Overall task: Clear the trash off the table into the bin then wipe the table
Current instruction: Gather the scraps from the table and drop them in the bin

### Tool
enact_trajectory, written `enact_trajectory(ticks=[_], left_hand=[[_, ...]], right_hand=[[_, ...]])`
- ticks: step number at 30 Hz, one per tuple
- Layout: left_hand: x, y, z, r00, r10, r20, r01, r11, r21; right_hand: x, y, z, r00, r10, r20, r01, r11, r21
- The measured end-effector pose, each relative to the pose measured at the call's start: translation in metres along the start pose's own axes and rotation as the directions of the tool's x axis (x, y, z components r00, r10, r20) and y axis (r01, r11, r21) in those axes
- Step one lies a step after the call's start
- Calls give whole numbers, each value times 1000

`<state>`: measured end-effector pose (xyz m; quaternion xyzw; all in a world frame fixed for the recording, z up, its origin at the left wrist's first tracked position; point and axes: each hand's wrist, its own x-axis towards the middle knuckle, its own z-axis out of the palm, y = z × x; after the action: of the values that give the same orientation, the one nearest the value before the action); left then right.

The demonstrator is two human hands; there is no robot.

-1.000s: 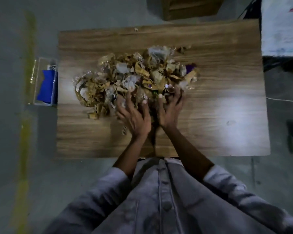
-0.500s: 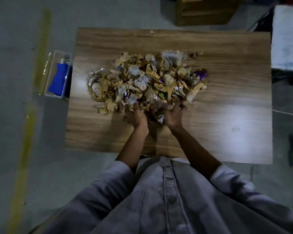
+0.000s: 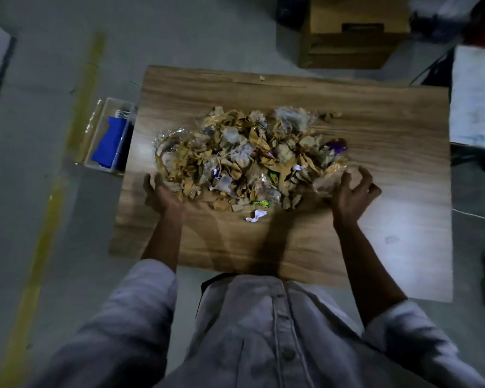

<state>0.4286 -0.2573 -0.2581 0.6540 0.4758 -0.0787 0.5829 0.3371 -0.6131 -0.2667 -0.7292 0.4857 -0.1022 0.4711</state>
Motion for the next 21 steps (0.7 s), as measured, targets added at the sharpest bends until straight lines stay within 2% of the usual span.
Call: enact_trajectory(ticks=[2,4,5,7,9,11,13,16,19,21], left_hand=[[25,13,13,999,-2,-48,1,999,-34],[67,2,37,998,53,-35,-50,995,88],[76,-7,54,997,81,-10,-79,986,147],[31,2,70,982,155,107,-180,943,280],[2,4,79,969,179,171,-224,929,295],[-9,1,75,970,207,128,-236,929,284],[-9,3,64,965,260,44,-262,922,286],[1,27,59,952,307,-16,-285,902,325],[15,67,75,940,340,10,-328,898,293],[23,95,92,919,386,85,-392,862,322]], right_hand=[[26,-18,2,997,68,31,-67,997,-49],[40,-29,14,990,100,100,-90,990,-105],[40,-32,24,985,86,150,-66,989,-134],[34,-40,42,960,56,276,10,973,-231],[32,-37,57,933,31,357,100,934,-343],[22,-40,57,953,-9,303,118,932,-343],[13,-48,47,983,-24,184,83,944,-320],[16,-59,39,992,-78,99,111,913,-394],[39,-82,48,980,-180,89,200,896,-396],[53,-100,58,958,-259,128,288,880,-377]])
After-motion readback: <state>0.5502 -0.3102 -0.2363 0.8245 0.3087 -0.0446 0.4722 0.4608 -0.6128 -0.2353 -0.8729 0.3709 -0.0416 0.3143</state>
